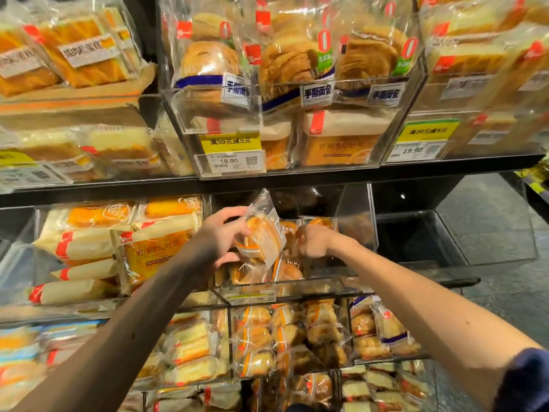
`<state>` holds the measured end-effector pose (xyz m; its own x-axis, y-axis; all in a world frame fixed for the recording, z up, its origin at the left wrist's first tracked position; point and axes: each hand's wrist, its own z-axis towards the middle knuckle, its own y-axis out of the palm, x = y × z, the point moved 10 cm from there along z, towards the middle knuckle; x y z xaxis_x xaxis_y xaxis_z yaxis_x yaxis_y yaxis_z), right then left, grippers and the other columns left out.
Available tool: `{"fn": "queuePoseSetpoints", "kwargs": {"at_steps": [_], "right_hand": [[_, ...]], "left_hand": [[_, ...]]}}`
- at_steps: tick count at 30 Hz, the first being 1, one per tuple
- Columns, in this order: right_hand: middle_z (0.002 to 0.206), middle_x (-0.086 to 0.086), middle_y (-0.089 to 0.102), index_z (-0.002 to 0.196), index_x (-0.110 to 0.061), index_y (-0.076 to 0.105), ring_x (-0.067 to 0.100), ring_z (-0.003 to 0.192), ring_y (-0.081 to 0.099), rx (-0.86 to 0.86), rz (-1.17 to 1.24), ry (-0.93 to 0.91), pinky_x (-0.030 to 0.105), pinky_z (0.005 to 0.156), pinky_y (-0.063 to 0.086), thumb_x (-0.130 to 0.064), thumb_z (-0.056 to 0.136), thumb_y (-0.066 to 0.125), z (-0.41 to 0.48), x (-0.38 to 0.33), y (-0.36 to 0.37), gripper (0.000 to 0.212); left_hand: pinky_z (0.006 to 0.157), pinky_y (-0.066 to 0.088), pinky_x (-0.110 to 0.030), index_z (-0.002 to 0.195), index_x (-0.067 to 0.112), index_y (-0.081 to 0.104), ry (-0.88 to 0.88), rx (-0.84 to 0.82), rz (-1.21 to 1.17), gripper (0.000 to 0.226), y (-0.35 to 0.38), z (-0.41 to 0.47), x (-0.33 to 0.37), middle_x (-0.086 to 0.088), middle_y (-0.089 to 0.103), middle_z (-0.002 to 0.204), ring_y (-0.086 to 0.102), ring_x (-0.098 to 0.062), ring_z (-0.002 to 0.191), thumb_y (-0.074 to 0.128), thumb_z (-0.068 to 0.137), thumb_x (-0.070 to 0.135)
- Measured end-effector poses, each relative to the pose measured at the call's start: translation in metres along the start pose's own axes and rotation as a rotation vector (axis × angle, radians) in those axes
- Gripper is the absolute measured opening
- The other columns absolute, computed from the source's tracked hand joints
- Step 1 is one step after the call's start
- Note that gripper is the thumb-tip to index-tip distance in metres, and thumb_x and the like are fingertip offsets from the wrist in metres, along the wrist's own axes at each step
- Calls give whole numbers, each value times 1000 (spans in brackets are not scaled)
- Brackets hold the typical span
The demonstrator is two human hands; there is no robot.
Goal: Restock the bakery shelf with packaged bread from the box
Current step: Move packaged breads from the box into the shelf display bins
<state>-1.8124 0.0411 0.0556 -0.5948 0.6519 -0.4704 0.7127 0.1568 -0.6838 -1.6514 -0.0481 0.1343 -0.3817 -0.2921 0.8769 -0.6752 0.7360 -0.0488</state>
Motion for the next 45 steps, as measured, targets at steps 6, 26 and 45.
{"fn": "queuePoseSetpoints", "kwargs": {"at_steps": [6,26,45], "right_hand": [[96,9,70,110,-12,65,19,81,65,-91,958,-100,33,73,57,-75,78,53,-69,-26,-25,71],[126,10,48,131,-17,42,31,111,58,472,-133,1,35,89,46,-36,84,76,-91,20,-74,61],[125,11,62,125,-8,57,26,115,59,96,-194,210,32,88,46,-30,96,62,-30,69,4,37]], "left_hand": [[92,51,-29,122,26,57,323,58,282,43,38,5,26,3,64,118,61,-6,105,72,83,12],[70,61,-27,136,9,53,162,-259,324,55,130,70,-29,-4,67,92,67,-14,84,74,86,1],[89,54,-40,133,18,53,313,-224,1338,45,165,110,-75,-11,61,121,59,-30,110,67,90,18]]}}
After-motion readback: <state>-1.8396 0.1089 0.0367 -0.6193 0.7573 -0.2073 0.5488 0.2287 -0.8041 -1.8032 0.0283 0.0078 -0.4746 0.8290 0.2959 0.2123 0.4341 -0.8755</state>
